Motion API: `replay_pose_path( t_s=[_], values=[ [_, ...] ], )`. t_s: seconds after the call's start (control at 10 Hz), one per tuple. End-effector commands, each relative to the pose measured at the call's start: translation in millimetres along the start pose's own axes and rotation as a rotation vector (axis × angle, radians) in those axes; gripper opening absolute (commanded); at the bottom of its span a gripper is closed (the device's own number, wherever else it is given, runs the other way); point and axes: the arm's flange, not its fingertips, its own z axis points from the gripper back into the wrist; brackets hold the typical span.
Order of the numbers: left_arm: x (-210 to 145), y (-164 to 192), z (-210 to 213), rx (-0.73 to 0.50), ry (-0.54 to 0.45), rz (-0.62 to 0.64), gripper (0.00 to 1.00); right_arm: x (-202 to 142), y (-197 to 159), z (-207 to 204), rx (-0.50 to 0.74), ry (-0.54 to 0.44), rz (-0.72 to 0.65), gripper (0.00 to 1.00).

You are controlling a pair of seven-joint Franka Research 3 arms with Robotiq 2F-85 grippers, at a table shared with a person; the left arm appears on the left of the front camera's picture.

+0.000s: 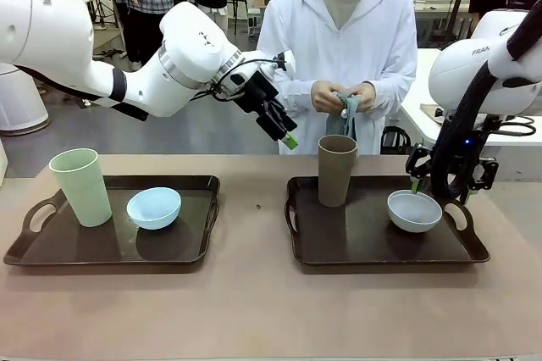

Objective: Set up a tray with a mat and arrange the tableware.
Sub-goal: Pick up the Picnic Bowl and Reusable plastic cup from the Handle tray in front of the human's position and hold them in the air.

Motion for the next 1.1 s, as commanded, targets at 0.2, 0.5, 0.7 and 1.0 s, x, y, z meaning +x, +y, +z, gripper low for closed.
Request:
replay_pose_path(
  t_s=[0.2, 0.5, 0.7, 1.0],
  values=[
    [-22, 16, -40, -0.078, -0.133, -0.208, 1.0, 7, -7, -24, 0.014, -0.013, 0.061, 1.0],
    [-32, 28, -62, -0.05, -0.163, -0.126, 1.0, 8, -8, -29, 0.03, -0.022, 0.081, 1.0],
    [-32, 33, -72, -0.064, -0.154, -0.091, 1.0, 9, -7, -32, 0.031, -0.031, 0.096, 1.0],
    [-26, 41, -87, -0.075, -0.18, -0.055, 1.0, 21, -8, -48, 0.026, -0.068, 0.053, 1.0]
  ],
)
